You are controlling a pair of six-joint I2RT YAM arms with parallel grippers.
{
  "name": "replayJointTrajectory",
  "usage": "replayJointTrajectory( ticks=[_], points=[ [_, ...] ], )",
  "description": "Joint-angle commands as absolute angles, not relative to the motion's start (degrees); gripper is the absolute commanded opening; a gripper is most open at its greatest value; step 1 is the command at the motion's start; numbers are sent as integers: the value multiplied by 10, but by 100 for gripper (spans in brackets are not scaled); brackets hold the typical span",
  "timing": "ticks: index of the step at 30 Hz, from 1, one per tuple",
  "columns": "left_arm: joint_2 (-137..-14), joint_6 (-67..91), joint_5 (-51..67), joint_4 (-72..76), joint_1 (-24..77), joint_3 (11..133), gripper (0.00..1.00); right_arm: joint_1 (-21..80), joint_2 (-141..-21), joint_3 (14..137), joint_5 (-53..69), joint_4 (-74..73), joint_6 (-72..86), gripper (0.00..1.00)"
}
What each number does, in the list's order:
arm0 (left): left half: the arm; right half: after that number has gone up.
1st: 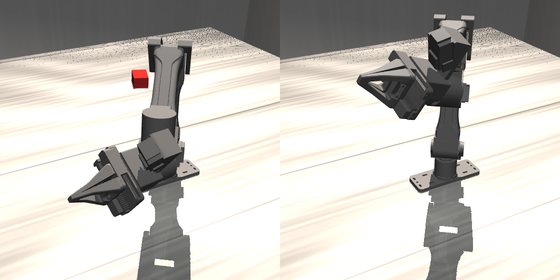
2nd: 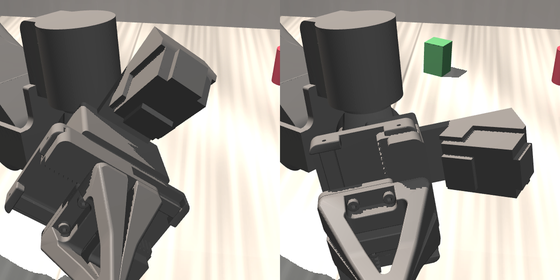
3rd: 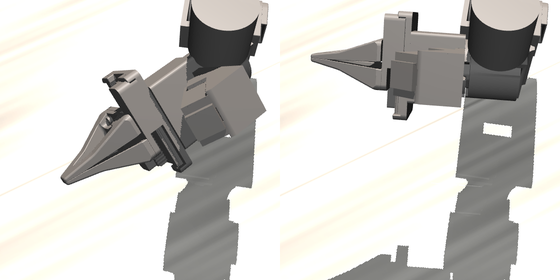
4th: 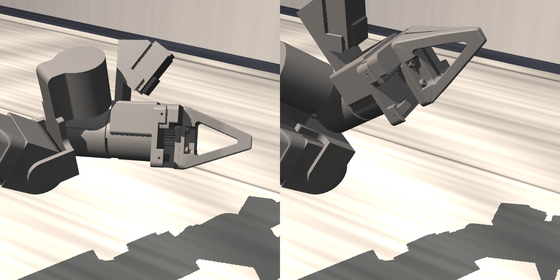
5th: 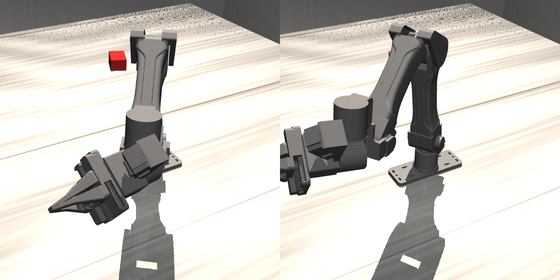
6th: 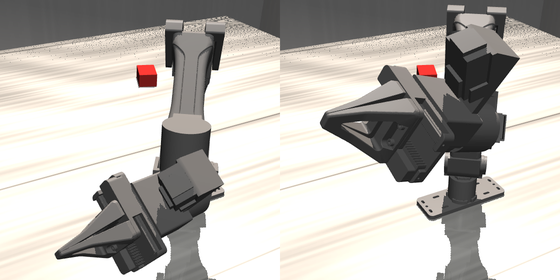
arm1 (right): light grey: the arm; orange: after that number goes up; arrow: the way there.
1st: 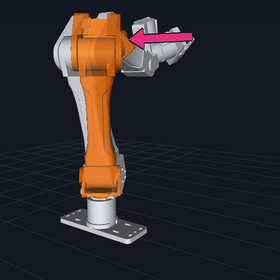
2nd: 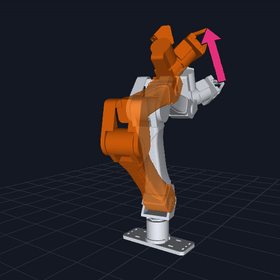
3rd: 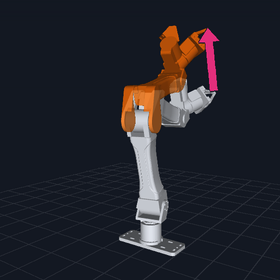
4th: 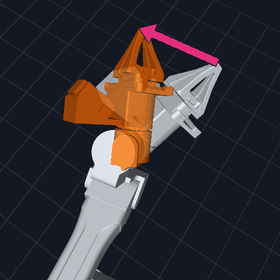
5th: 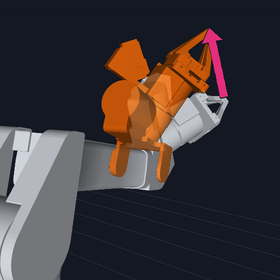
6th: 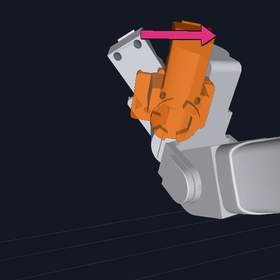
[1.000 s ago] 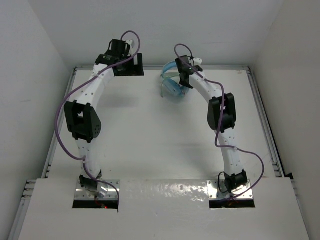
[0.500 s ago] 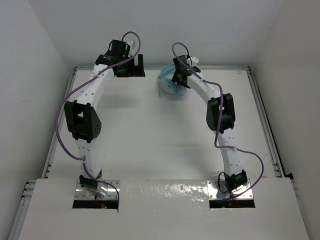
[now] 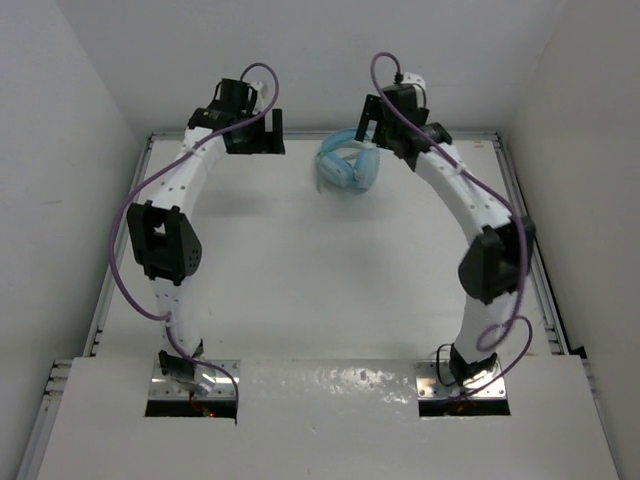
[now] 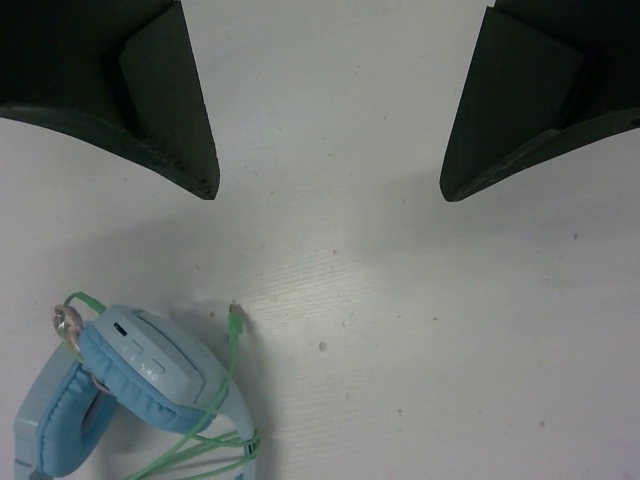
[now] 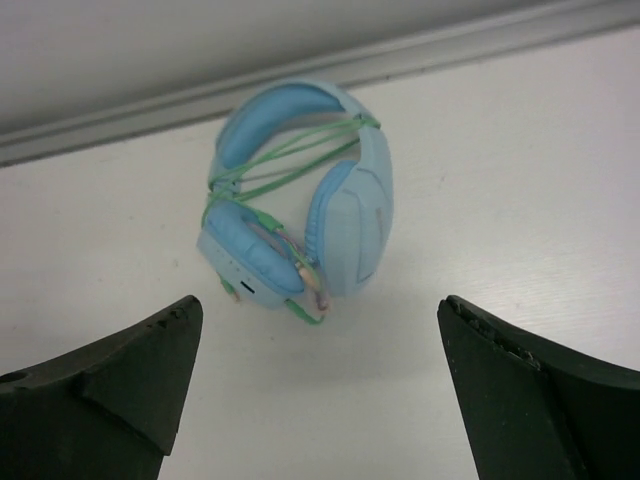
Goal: Wrap the headphones
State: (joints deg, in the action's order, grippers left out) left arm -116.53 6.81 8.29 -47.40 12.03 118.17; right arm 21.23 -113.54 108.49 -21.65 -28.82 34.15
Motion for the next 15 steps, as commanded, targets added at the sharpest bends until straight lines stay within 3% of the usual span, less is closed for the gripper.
replayJointTrajectory(
  ticks=[1, 5, 11, 15],
  points=[
    [-1156, 50, 58, -475, 105, 1209, 91, 173, -1027, 987, -195, -297, 266, 99],
    [-1136, 33, 48, -474, 88, 1186, 91, 52, -880, 818, -83, -294, 283, 99],
    [-1034, 4, 3, -409, 51, 973, 91, -195, -738, 555, 32, -245, 324, 99],
    [-995, -19, -13, -382, 38, 876, 91, -208, -673, 478, 18, -211, 301, 99]
  ],
)
